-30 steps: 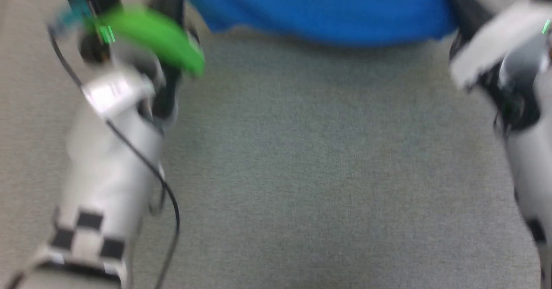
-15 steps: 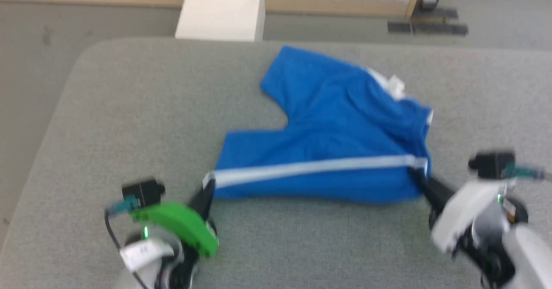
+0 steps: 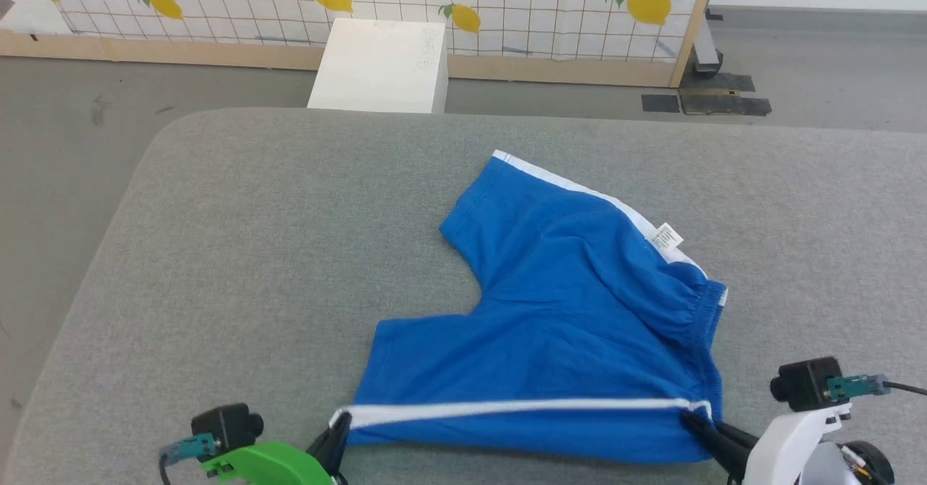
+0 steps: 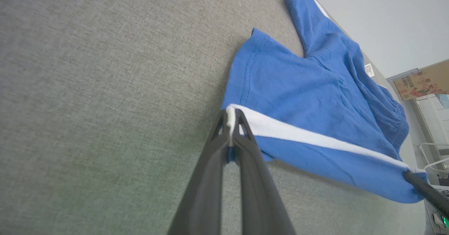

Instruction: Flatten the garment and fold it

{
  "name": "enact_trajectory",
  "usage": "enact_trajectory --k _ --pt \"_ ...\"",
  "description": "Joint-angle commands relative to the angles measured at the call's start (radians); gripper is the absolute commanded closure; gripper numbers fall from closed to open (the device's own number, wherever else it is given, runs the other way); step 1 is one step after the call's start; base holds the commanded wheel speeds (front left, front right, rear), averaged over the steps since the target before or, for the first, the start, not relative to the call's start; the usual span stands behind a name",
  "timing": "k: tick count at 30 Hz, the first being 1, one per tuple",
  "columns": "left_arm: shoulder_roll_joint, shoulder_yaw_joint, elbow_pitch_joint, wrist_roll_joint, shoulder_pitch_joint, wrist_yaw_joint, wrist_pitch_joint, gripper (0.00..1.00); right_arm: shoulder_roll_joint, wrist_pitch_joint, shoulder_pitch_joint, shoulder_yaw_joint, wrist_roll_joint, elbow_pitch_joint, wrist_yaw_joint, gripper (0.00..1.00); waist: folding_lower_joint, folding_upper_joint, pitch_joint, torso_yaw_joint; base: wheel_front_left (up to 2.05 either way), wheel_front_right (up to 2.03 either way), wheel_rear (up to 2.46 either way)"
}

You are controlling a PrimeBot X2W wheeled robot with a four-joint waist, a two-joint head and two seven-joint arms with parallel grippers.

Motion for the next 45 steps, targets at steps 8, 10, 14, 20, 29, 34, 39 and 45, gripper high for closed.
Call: enact_trajectory --k 8,10,14,20,29,34,39,45 --pt "0.015 0.016 -0.081 0.027 -0.095 0.002 -0.030 1.00 0.036 0.018 -0.046 -0.062 -0.067 -0.055 -0.001 1.00 0.0002 -0.0001 0.045 -0.016 0.00 0.00 0.00" --pt "0.011 0.015 -0.078 0.037 -0.152 -0.005 -0.031 1.00 0.043 0.021 -0.074 -0.069 -0.077 -0.061 -0.001 1.00 0.0002 -0.0001 0.063 -0.022 0.00 0.00 0.00" --pt "0.004 0.007 -0.033 0.059 -0.287 -0.027 -0.031 1.00 0.056 0.025 -0.130 -0.069 -0.086 -0.061 -0.001 1.00 0.0002 -0.0001 0.106 -0.039 0.00 0.00 0.00" --pt "-0.010 0.000 0.088 0.082 -0.496 -0.059 -0.025 1.00 0.078 0.014 -0.228 -0.071 -0.101 -0.043 -0.001 1.00 0.0002 -0.0001 0.189 -0.076 0.00 0.00 0.00" --pt "-0.039 -0.037 0.300 0.129 -0.791 -0.112 -0.013 1.00 0.103 -0.004 -0.365 -0.071 -0.119 -0.006 -0.001 1.00 0.0002 -0.0001 0.326 -0.134 0.00 0.00 0.00" --pt "-0.061 -0.060 0.409 0.153 -0.915 -0.131 -0.009 1.00 0.108 -0.020 -0.415 -0.052 -0.119 0.008 -0.001 1.00 0.0002 -0.0001 0.382 -0.164 0.00 0.00 0.00" --pt "-0.083 -0.071 0.513 0.168 -1.024 -0.146 -0.019 1.00 0.116 -0.045 -0.454 -0.038 -0.116 0.027 -0.001 1.00 0.0002 -0.0001 0.419 -0.191 0.00 0.00 0.00" --pt "-0.094 -0.088 0.619 0.186 -1.131 -0.160 -0.016 1.00 0.117 -0.065 -0.487 -0.024 -0.107 0.045 -0.001 1.00 0.0002 -0.0001 0.444 -0.220 0.00 0.00 0.00"
